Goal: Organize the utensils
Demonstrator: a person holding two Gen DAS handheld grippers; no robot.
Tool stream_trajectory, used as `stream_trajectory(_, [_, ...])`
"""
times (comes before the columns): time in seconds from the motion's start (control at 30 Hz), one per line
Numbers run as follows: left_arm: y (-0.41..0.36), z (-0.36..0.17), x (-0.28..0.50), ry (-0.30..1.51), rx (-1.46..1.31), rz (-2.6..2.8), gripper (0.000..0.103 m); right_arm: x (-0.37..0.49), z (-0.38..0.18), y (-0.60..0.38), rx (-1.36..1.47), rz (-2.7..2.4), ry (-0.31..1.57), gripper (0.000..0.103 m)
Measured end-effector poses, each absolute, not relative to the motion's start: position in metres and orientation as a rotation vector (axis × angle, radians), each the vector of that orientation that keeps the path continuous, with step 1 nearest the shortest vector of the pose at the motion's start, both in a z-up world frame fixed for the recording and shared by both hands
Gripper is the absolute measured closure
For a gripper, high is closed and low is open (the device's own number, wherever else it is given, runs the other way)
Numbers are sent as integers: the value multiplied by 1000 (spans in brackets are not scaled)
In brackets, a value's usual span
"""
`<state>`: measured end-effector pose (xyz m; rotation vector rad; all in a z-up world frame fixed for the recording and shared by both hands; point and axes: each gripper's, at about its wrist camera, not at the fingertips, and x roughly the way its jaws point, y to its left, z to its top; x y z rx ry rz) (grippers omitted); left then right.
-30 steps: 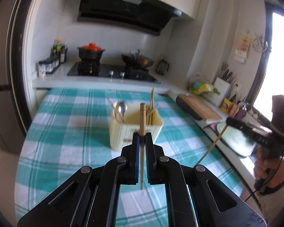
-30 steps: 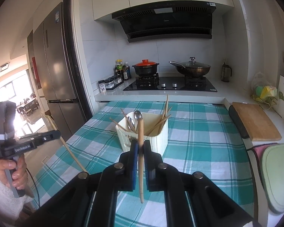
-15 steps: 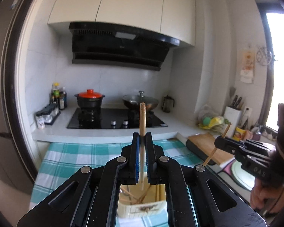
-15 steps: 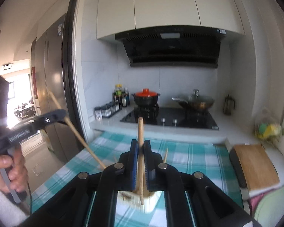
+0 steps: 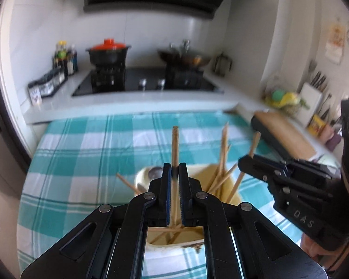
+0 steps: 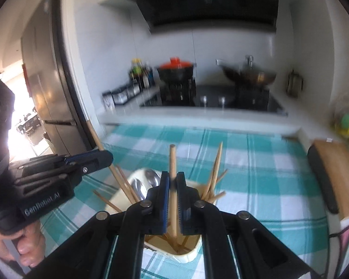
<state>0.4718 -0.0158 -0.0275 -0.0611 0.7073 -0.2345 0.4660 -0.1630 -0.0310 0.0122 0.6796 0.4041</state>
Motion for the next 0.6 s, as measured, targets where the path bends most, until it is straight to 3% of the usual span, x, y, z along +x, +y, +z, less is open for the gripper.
stream_trajectory(0.03, [-15, -30, 471, 715, -53, -220, 91, 472, -36, -162, 23, 421, 699, 93])
stream_trajectory(0.07, [-15, -31, 468, 722, -41, -204, 72, 477, -39, -163, 27, 426, 716, 91])
stream_trajectory(0.1, [-14, -30, 465, 717, -35, -199, 59, 480, -40, -165, 35, 423, 722, 78])
stream_trajectory(0.13, [-11, -27, 459, 696, -30, -192, 35, 479, -38, -167, 40, 415, 712, 70])
stream_trajectory(0.17, [-7, -19, 446, 651, -21, -179, 20, 473, -33, -171, 46, 401, 682, 57])
stream_trajectory(0.23, [-2, -5, 425, 581, 6, -152, 6, 460, -20, -180, 53, 382, 633, 51])
stream_trajectory(0.3, [2, 10, 397, 518, 54, -115, 2, 443, -4, -189, 49, 362, 595, 37])
stream_trajectory(0.43, [10, 26, 339, 422, 108, -51, 0, 392, 17, -206, 17, 316, 495, 25])
stream_trajectory(0.5, [13, 25, 307, 420, 104, -25, 0, 359, 23, -212, 0, 292, 443, 14])
stream_trajectory(0.6, [14, 15, 274, 451, 49, 14, 0, 310, 21, -220, -11, 254, 380, 7])
